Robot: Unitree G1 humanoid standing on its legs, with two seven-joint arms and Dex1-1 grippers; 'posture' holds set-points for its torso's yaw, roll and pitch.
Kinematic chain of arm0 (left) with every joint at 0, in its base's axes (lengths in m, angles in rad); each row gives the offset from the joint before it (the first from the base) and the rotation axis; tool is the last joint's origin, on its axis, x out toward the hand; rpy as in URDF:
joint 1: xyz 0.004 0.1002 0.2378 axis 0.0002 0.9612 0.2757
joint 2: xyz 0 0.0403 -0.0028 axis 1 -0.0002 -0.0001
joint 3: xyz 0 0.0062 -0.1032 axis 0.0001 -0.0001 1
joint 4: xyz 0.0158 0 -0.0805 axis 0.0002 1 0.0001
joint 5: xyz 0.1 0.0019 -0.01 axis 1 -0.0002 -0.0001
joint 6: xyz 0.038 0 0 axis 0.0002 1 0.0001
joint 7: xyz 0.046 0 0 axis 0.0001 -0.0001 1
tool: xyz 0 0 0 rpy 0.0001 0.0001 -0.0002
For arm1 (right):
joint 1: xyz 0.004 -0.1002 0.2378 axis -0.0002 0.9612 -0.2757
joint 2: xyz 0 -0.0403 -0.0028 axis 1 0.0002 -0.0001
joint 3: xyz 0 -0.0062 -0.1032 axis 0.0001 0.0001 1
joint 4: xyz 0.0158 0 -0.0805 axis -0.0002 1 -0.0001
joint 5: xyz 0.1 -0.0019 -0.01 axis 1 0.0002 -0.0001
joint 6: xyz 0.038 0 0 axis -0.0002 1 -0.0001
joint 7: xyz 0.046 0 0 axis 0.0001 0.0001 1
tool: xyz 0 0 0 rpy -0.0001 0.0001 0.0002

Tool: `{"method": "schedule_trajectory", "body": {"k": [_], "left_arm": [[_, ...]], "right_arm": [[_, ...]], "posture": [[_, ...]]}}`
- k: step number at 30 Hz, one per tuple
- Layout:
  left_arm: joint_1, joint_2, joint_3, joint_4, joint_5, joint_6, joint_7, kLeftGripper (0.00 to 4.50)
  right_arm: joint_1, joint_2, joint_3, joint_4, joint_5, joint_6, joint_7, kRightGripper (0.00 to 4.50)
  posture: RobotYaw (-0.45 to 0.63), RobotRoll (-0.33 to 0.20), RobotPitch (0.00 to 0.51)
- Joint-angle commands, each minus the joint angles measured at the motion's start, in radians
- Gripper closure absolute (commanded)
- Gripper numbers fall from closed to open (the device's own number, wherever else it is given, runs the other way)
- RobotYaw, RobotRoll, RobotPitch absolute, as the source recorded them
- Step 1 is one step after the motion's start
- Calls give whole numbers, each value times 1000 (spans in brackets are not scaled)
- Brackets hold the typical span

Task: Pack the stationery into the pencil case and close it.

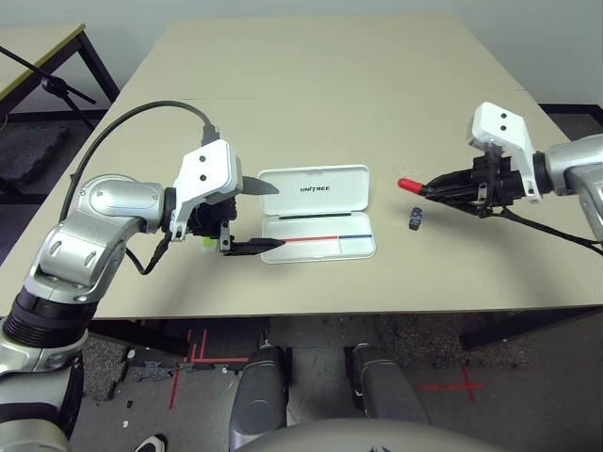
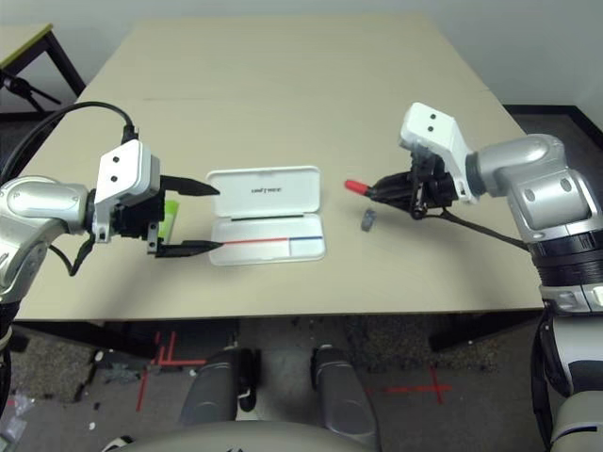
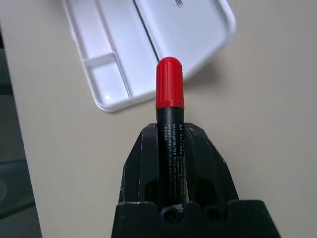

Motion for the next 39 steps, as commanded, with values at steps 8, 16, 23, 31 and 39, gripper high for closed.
{"method": "schedule_trajectory", "body": {"k": [8, 16, 23, 31, 39], "left_arm": [[22, 27, -13, 0, 23, -2, -9, 0], [26, 27, -12, -16, 24, 8, 1, 0], [28, 25, -13, -20, 25, 14, 9, 0], [37, 22, -11, -24, 27, 16, 15, 0], [55, 30, -2, -41, 22, 32, 30, 0]], "right_arm": [[-95, 199, 120, 7, -54, -53, -37, 4025], [-107, 308, 177, 4, -82, -69, -76, 4025], [-117, 354, 247, 76, -180, -148, -112, 4025], [-107, 398, 283, 139, -256, -244, -134, 4025], [-108, 420, 274, 168, -277, -298, -127, 2628]], "posture": [[15, 0, 98], [28, 0, 95], [32, 0, 98], [40, 0, 100], [44, 0, 98]]}}
